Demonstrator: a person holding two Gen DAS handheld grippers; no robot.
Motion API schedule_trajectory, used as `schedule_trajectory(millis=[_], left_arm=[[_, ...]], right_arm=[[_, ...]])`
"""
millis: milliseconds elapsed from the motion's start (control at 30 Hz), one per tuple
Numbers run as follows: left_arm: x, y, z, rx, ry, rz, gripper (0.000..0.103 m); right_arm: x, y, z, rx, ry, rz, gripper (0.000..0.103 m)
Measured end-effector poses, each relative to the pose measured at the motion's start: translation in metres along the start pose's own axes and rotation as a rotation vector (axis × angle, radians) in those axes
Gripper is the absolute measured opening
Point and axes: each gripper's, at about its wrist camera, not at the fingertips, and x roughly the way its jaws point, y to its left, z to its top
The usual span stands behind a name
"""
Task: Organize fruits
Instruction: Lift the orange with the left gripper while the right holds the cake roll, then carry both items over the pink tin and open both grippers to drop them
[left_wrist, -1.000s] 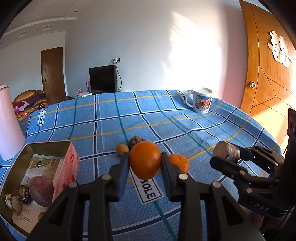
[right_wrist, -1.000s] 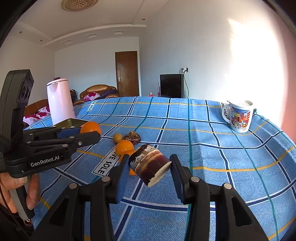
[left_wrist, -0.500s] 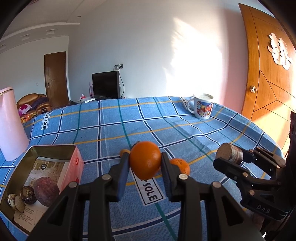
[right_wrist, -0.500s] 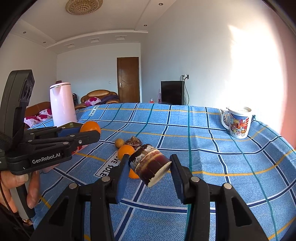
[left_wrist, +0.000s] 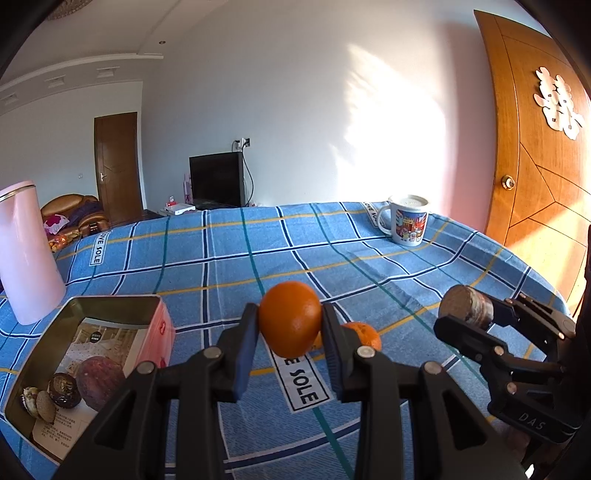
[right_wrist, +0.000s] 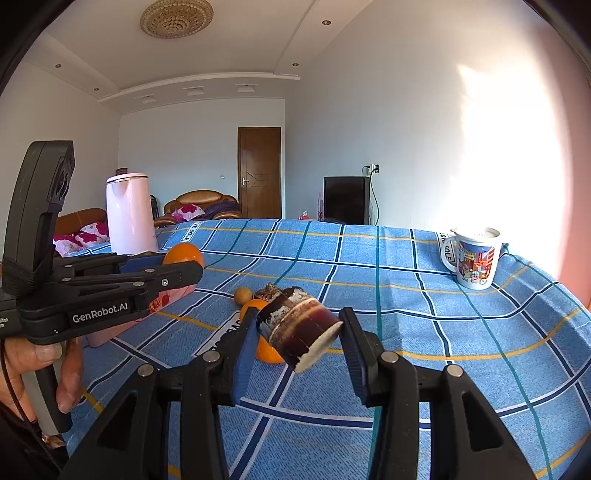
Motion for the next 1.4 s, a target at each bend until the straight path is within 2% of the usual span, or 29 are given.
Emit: schedule_trajectory(millis=[267, 633, 800, 1100, 1267, 1400], left_arm=[[-0.003, 0.001, 0.0, -0.004, -0.015, 0.007, 0.035], [-0.014, 0.016, -0.004, -0.036, -0.012, 0.012, 0.035], [-0.021, 0.037, -0.005, -0.07, -0.003, 0.039, 0.035], [-0.039, 0.101, 0.001, -0.147, 0.006, 0.156, 0.035], [-0.036, 0.136, 0.0, -0.167, 0.04, 0.218, 0.035], [-0.029, 0.161, -0.004, -0.2, 0.083, 0.249, 0.035]], right_arm=[[-0.004, 0.003, 0.0, -0.016, -0.021, 0.002, 0.045], [0.003, 0.009, 0.015, -0.038, 0.028, 0.009, 0.045], [0.007, 0.023, 0.035, -0.046, 0.034, 0.063, 0.045], [0.032, 0.062, 0.073, -0.067, 0.063, 0.207, 0.045], [0.058, 0.092, 0.084, -0.077, 0.117, 0.294, 0.045], [0.087, 0.121, 0.085, -0.126, 0.168, 0.318, 0.045]])
